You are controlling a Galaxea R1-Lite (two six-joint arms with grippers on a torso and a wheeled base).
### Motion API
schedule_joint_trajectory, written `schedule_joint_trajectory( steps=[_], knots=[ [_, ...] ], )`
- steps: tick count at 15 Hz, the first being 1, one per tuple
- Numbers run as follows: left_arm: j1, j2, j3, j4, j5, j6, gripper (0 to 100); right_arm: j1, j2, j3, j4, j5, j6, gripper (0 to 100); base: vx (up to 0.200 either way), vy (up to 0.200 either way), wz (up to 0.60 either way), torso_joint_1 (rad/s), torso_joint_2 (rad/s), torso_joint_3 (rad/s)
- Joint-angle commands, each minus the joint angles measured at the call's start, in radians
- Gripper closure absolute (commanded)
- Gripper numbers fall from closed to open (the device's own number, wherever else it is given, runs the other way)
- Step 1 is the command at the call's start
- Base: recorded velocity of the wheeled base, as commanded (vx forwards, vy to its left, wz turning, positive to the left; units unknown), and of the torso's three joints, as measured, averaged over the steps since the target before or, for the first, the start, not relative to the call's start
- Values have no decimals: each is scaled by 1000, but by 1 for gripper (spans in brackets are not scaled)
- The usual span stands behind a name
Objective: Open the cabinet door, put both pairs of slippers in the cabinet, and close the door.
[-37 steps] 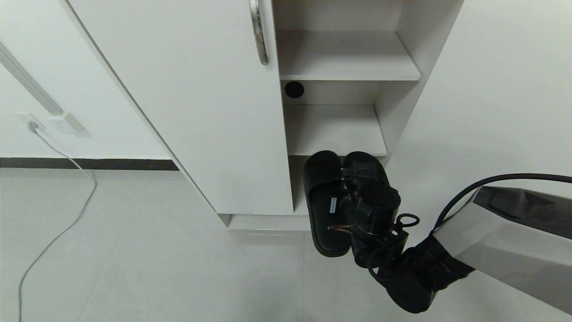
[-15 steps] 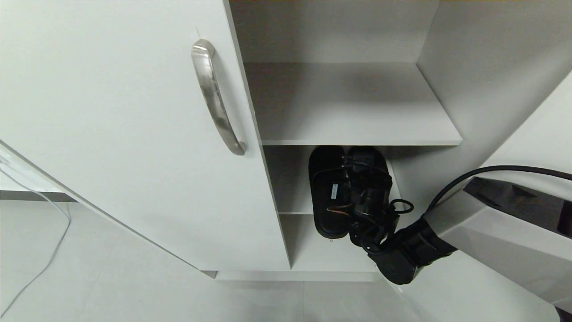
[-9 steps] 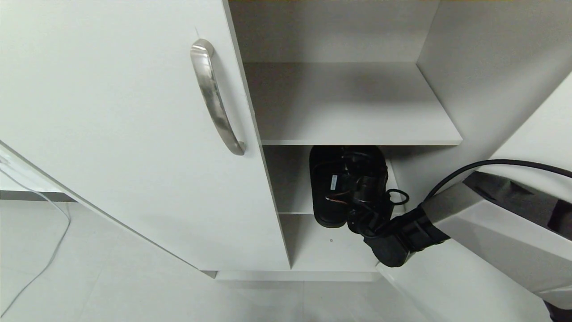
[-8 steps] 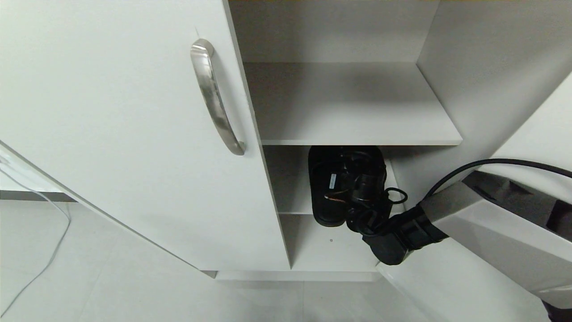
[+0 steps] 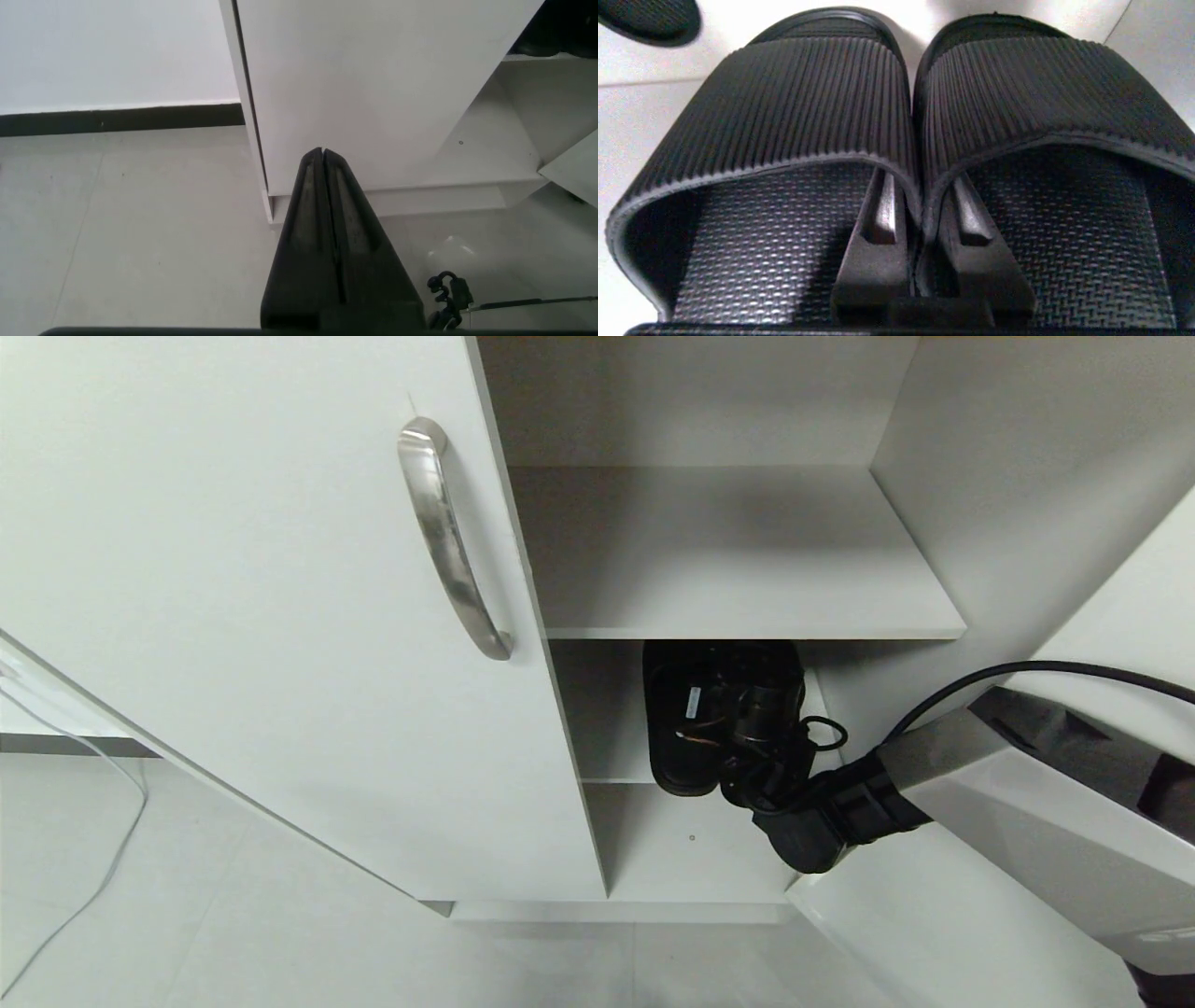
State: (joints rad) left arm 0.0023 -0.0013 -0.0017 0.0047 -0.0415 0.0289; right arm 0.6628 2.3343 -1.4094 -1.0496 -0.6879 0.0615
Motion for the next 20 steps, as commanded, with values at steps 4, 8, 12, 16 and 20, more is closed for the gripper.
schedule_joint_trajectory(
  steps=[4,8,12,16,20],
  knots=[
    [1,1,0,0,0,0,100,0,10,-2,3,1,0,100,0,0,0,0,0,0],
    [1,1,0,0,0,0,100,0,23,0,3,1,0,0,0,0,0,0,0,0],
    [1,1,0,0,0,0,100,31,-21,84,3,-2,-2,0,0,0,0,0,0,0],
    [1,1,0,0,0,0,100,113,-159,377,-109,-4,6,0,0,0,0,0,0,0],
    [1,1,0,0,0,6,100,156,-274,595,-208,-7,8,0,0,0,0,0,0,0]
  ],
)
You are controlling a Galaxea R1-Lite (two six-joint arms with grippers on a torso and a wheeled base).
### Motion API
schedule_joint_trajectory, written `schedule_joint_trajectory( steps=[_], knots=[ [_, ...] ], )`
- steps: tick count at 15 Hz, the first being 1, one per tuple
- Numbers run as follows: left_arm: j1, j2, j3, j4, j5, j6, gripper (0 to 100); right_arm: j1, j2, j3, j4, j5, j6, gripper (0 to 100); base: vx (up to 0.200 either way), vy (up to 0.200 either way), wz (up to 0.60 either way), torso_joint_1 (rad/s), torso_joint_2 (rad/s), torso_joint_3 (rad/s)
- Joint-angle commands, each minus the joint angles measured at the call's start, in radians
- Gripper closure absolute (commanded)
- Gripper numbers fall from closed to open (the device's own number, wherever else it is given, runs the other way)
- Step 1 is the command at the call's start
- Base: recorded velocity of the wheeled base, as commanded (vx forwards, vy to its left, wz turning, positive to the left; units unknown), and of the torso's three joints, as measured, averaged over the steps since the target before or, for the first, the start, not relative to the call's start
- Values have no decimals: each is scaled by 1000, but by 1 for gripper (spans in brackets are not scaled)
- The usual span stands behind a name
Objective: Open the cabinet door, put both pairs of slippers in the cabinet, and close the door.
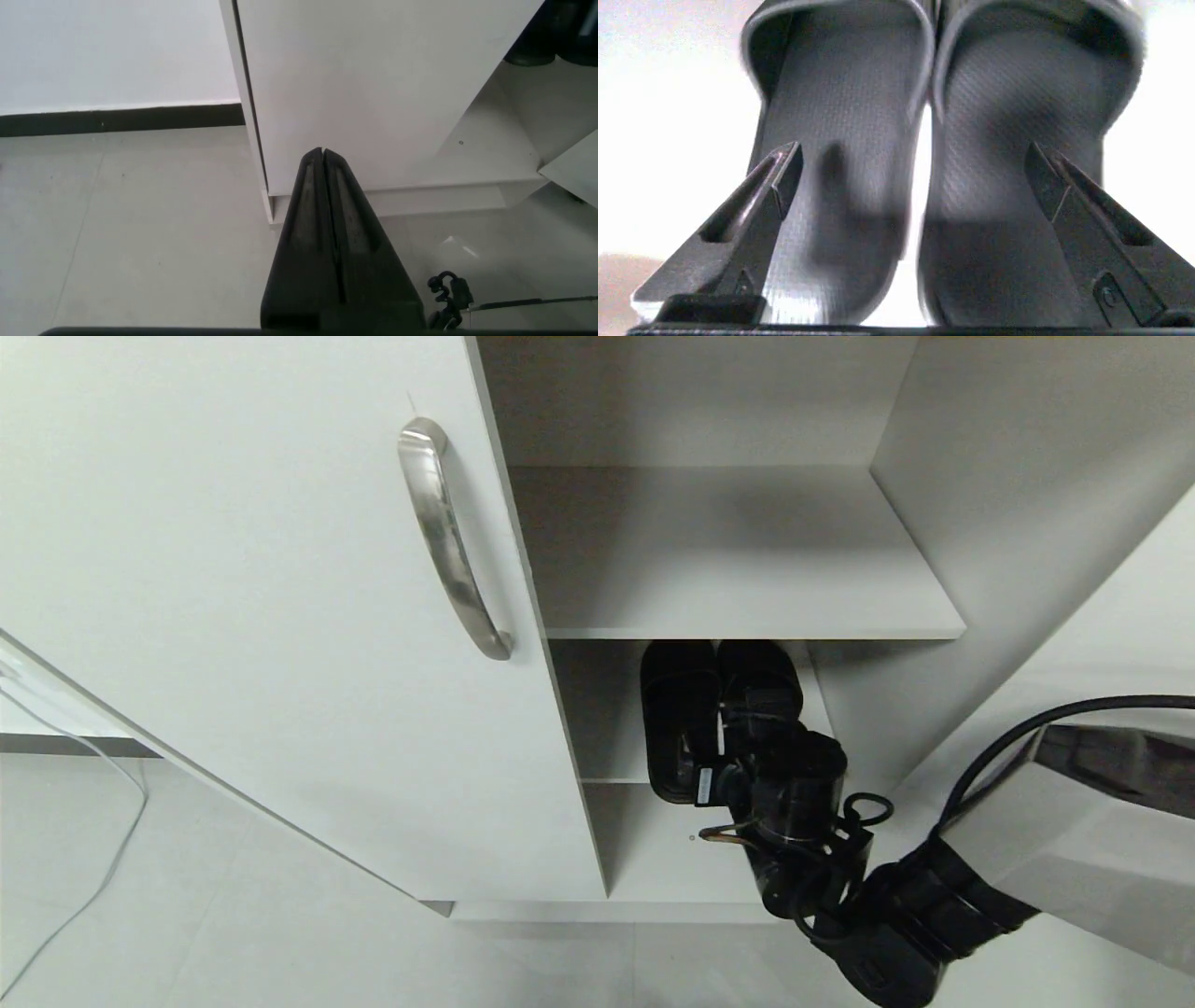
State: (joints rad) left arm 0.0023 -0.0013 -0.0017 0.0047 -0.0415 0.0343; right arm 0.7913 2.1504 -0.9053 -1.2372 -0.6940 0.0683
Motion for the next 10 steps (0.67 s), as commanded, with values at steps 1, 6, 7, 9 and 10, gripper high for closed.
schedule_joint_trajectory(
  steps=[1,6,7,9,10],
  knots=[
    [1,1,0,0,0,1,100,31,-104,111,-21,-1,1,0,0,0,0,0,0,0],
    [1,1,0,0,0,-4,100,60,-81,115,-22,-1,2,0,-80,0,0,2,3,3],
    [1,1,0,0,0,-4,100,66,-75,115,-22,-2,2,0,-200,0,0,2,-2,2],
    [1,1,0,0,0,-4,100,66,-73,117,-24,-5,4,0,-200,0,0,2,-5,0],
    [1,1,0,0,0,-4,100,66,-72,118,-31,-5,2,0,-200,0,0,7,-2,-2]
  ],
)
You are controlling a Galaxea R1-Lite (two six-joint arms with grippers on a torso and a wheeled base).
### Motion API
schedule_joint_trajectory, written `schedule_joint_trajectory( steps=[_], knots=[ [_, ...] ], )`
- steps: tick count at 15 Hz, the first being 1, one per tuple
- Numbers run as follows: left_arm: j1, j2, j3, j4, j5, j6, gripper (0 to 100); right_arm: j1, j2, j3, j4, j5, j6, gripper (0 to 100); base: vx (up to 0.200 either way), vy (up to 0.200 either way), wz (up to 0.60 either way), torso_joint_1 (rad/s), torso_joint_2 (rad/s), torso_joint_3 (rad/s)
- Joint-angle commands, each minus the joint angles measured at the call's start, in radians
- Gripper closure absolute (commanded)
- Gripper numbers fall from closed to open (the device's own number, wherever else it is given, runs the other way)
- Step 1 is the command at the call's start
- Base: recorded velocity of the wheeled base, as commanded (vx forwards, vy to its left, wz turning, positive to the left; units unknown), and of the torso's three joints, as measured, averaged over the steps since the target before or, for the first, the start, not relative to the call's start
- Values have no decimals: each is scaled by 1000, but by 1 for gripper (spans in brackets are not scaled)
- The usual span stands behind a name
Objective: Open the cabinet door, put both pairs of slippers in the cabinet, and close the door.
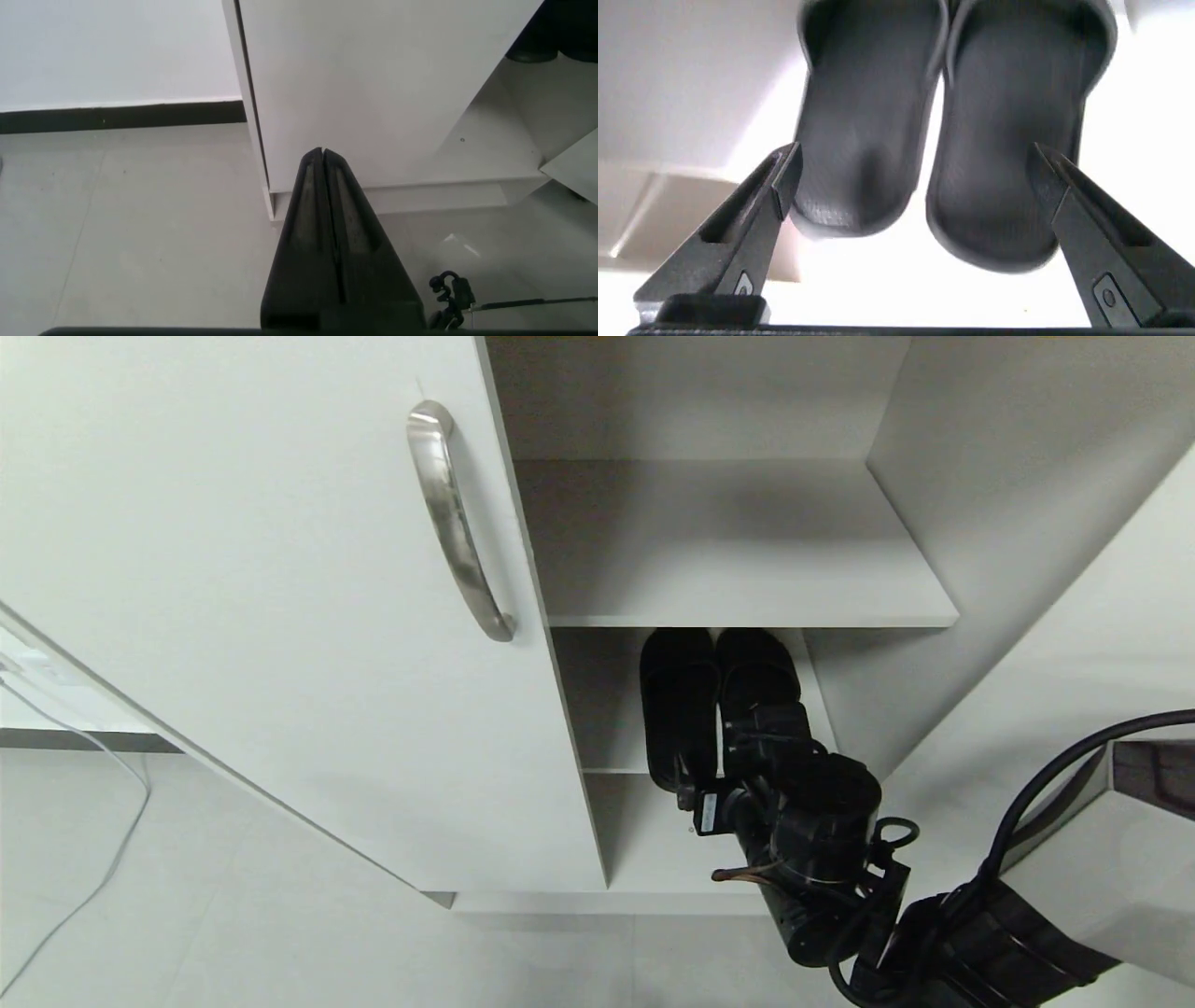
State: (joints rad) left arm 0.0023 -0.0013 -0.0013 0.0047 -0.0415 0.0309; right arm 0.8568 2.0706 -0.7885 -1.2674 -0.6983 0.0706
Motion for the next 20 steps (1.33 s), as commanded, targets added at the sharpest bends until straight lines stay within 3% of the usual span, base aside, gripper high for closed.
schedule_joint_trajectory(
  steps=[1,6,20],
  knots=[
    [1,1,0,0,0,0,100,2,9,2,-6,-1,0,0,-200,0,0,2,7,-2],
    [1,1,0,0,0,-2,100,4,11,2,-12,-1,-2,0,-200,0,0,0,5,2],
    [1,1,0,0,0,1,100,18,3,52,-73,-1,-12,0,0,0,0,0,0,0]
  ],
)
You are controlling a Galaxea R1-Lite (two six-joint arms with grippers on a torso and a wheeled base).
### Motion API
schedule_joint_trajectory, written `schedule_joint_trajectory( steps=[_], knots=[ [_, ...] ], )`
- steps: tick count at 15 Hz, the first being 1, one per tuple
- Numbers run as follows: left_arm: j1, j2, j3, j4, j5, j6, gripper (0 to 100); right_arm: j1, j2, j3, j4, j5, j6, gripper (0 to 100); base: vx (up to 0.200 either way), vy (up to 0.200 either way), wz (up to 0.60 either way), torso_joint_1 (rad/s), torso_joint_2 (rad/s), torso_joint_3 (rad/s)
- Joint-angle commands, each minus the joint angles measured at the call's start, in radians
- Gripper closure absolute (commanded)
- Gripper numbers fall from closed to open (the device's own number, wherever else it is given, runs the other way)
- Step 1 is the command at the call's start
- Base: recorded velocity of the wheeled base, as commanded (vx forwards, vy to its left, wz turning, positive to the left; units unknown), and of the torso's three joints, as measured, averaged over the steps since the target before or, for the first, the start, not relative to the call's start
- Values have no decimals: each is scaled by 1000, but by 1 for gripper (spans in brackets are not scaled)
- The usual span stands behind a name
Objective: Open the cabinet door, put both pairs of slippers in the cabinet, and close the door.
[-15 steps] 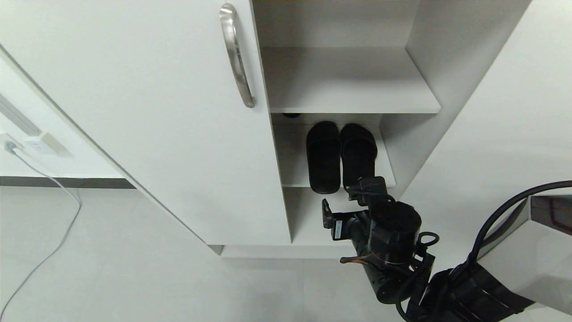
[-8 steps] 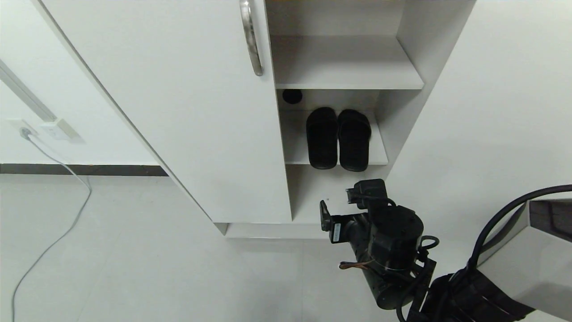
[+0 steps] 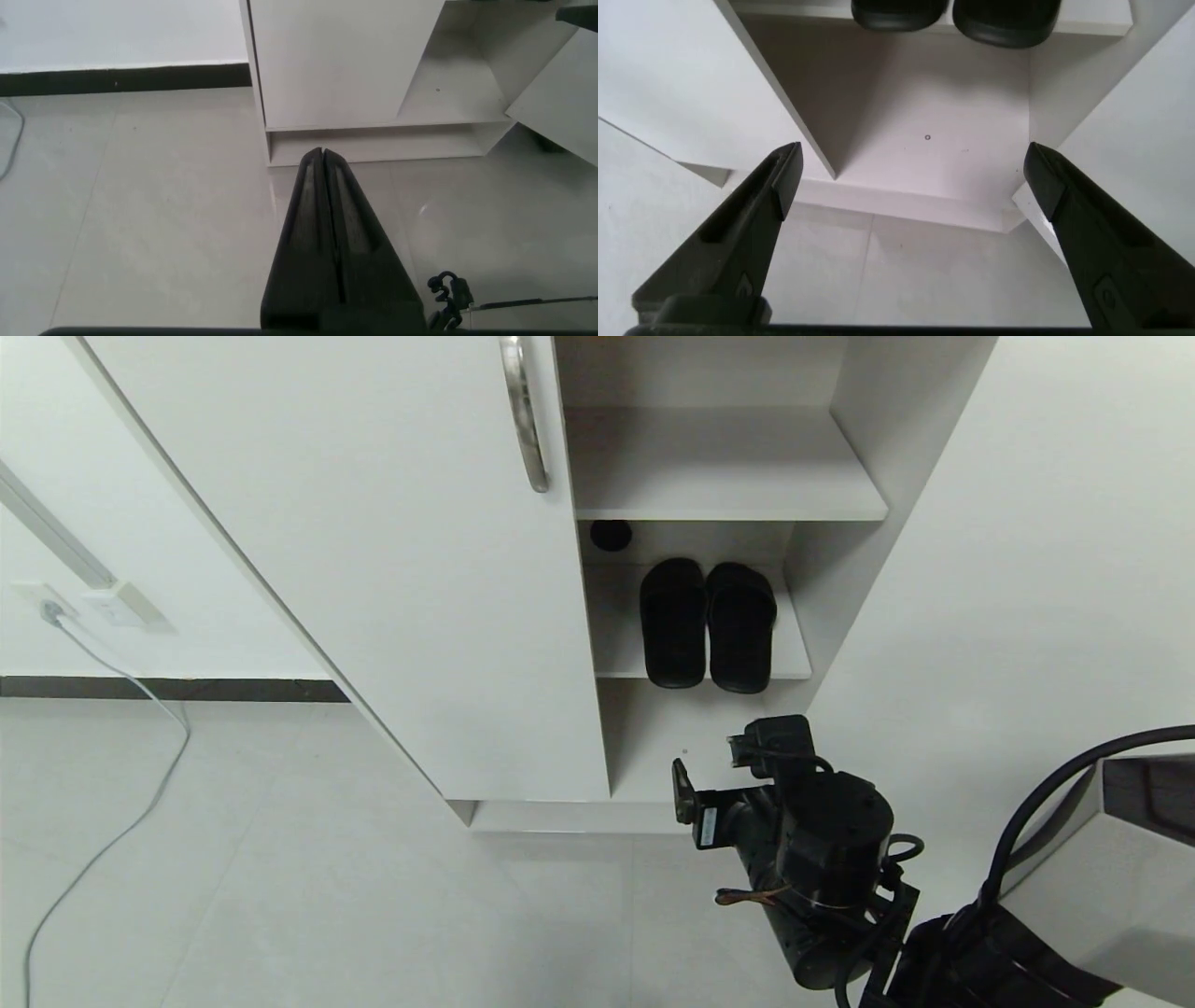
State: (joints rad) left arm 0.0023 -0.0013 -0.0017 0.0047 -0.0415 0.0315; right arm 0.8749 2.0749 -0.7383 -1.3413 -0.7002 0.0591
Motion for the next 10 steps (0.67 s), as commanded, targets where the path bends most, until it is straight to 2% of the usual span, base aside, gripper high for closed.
schedule_joint_trajectory(
  steps=[1,10],
  knots=[
    [1,1,0,0,0,-1,100,1,1,2,1,1,-2,0,0,0,0,0,0,0],
    [1,1,0,0,0,1,100,1,14,-1,4,1,-16,0,0,0,0,1,0,17]
  ],
)
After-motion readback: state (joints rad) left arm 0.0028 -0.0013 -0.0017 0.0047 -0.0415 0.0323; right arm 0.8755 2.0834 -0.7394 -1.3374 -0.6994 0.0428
